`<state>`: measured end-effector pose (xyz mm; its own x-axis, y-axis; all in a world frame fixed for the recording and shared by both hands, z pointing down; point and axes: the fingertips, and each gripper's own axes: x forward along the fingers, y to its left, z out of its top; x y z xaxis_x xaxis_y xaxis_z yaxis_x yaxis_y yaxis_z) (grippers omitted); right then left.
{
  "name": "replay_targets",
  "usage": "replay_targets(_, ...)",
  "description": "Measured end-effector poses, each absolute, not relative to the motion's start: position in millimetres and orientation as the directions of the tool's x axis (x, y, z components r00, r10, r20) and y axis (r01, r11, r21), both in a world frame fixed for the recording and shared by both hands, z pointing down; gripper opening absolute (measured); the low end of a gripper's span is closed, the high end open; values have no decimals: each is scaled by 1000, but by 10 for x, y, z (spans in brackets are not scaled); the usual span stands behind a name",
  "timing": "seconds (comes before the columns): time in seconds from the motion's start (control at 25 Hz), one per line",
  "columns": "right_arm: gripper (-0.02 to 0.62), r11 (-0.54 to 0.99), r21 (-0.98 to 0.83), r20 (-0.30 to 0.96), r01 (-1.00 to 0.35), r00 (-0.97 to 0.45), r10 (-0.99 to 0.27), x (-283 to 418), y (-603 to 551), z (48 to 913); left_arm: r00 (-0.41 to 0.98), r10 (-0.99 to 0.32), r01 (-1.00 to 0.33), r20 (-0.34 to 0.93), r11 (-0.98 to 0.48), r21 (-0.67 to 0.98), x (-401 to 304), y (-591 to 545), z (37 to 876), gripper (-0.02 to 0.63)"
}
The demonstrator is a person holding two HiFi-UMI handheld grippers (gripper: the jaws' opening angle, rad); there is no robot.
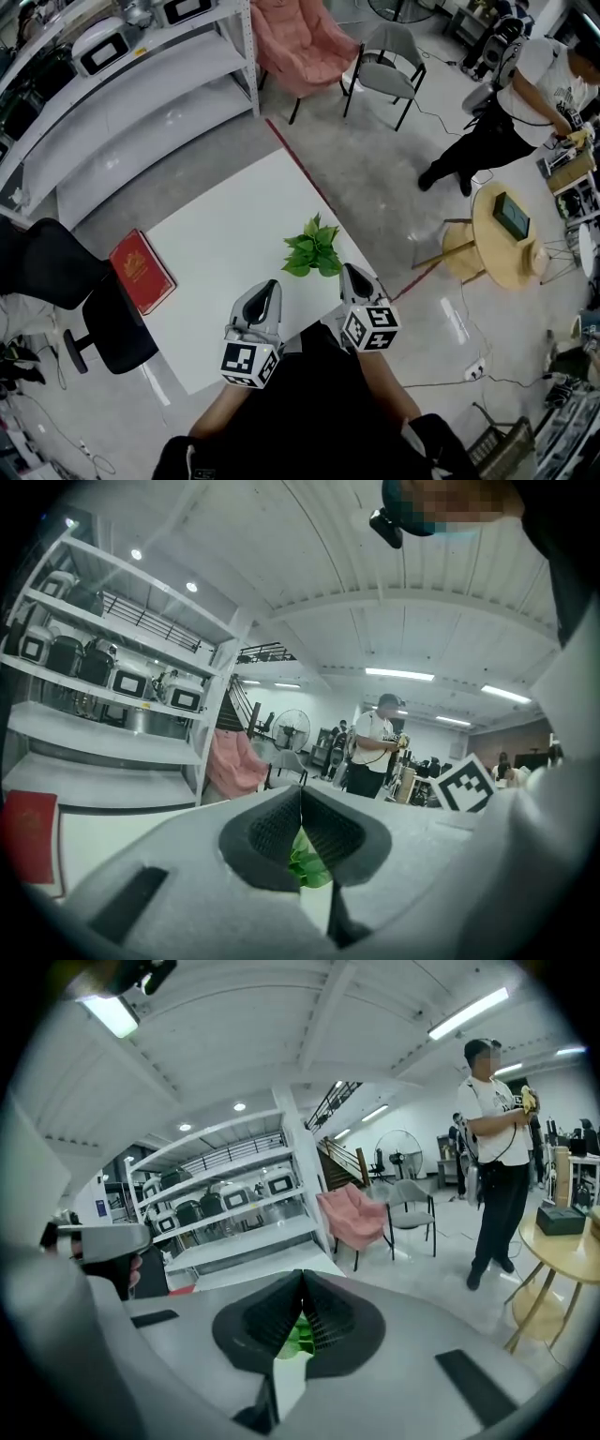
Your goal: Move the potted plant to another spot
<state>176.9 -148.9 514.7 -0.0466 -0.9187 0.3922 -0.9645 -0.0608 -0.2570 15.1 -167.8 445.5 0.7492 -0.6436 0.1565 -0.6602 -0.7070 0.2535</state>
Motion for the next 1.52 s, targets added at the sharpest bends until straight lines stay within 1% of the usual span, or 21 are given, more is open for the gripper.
replay_targets(0.16,12,-24,-241,335,-970,-60,-940,1525,-1285,4938,751,-642,-659,157,-710,248,101,-1622,4458,17)
replay_targets(0.44,12,-6,-240,337,-971,-77,-938,1280,-1087,4928,757,-631,-652,169,-715,252,46,-1588,4528,17)
replay_targets(1.52,12,16,-214,343,-977,-91,-935,1195,-1191,4949,767,-619,-640,168,-724,258,53,-1672,4548,17)
